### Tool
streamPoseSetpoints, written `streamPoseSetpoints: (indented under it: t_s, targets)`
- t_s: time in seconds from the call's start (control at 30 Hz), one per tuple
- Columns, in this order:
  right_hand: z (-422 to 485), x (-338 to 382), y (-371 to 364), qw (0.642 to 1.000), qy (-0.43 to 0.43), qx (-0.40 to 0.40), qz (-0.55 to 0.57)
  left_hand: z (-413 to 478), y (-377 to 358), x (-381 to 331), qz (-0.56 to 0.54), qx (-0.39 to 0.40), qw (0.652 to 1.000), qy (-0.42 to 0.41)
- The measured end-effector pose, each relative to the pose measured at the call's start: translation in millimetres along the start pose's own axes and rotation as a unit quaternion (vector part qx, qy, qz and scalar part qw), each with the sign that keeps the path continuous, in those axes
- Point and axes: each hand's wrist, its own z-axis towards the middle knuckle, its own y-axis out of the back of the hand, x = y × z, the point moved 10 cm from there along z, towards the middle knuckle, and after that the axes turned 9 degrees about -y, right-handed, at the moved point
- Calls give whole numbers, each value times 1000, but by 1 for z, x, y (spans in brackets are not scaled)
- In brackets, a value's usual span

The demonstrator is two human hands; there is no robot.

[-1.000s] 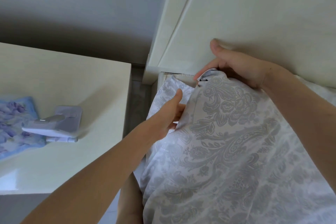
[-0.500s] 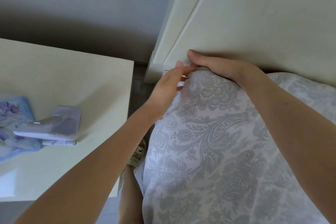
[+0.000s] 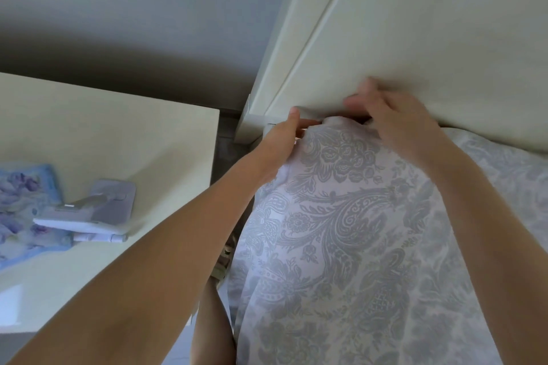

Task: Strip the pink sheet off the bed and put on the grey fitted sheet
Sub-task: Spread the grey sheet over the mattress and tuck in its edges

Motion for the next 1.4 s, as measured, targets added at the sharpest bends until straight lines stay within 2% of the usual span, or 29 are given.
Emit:
streamPoseSetpoints:
  t_s: [0.03,0.07,0.13,0.2,0.23,0.37,0.47,0.67,0.7,0.77,0.83,0.93,1.03,1.13,1.2,1.3,1.4]
  targets:
    - [-17,6,11,997,46,-68,-8,2,1,2,-4,-4,1000,6]
    - [-28,8,5,994,72,-78,-7,3,2,5,-14,-8,1000,16]
    - [-27,4,-34,995,78,-24,-53,3,9,14,-41,-29,998,47]
    - [-8,-1,-68,981,87,-9,-174,4,17,24,-74,-52,993,80]
    - [2,-1,-77,976,84,-9,-199,7,21,30,-90,-62,990,94]
    - [21,-4,-89,969,80,3,-234,10,24,45,-151,-68,980,113]
    - [19,-1,-83,970,85,4,-226,7,20,50,-188,-47,976,103]
    - [18,1,-75,979,75,32,-185,0,28,36,-150,-11,986,73]
    - [17,2,-75,980,72,41,-181,-2,36,34,-138,-23,988,60]
    - [17,1,-75,981,65,55,-176,-9,65,35,-81,-108,990,47]
    - [16,1,-74,981,57,57,-176,-29,95,53,-3,-170,982,78]
    - [13,3,-72,981,58,52,-175,-67,93,107,58,-116,975,179]
    - [9,3,-69,983,55,56,-167,-83,69,144,28,-90,968,233]
    - [4,2,-66,983,59,60,-165,-74,67,153,57,-128,965,221]
    - [3,3,-65,983,62,61,-164,-70,67,157,31,-156,963,216]
    - [4,5,-65,982,71,59,-163,-69,63,160,-42,-158,963,215]
    - [6,3,-66,982,71,61,-165,-64,68,157,-32,-156,968,193]
